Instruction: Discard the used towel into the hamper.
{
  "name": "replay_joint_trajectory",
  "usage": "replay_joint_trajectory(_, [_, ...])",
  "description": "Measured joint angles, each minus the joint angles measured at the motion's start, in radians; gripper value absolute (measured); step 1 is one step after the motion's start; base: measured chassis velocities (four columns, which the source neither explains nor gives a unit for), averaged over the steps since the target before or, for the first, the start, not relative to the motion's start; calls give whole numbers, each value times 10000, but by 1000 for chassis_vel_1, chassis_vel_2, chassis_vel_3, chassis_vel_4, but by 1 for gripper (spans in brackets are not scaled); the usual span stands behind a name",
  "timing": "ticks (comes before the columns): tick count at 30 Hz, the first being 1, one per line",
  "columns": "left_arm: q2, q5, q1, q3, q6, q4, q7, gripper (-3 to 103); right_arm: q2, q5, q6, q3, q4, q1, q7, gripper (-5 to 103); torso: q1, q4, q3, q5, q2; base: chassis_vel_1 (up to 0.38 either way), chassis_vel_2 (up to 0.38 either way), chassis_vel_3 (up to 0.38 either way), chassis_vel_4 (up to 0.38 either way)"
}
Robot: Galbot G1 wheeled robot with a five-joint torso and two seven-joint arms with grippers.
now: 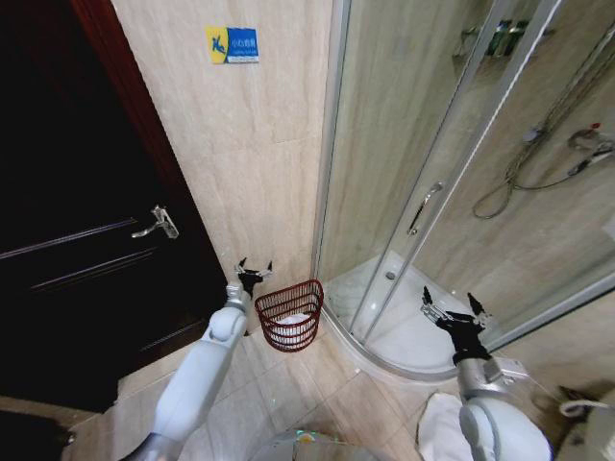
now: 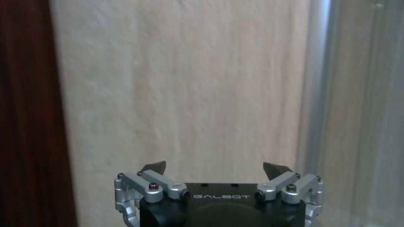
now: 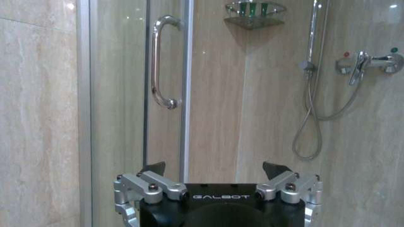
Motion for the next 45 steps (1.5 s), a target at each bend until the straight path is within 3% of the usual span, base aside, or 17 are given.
replay_joint_trajectory(16, [198,-543,1314,-1713,708,-2199,81,100,-41,-128,-220,-693,172,192,12,100,0,0,0,0,0,0,0,0,0])
replay_joint_trajectory(30, [256,-657,2492,-3053,714,-3231,543,100,-13,58,-57,-460,275,95,-535,100,1,0,0,-1,0,0,0,0,0])
replay_joint_trajectory(45, [171,-635,2788,-3266,714,-3579,623,100,-65,41,-216,-519,472,56,-505,100,1,0,0,0,-1,0,0,0,0])
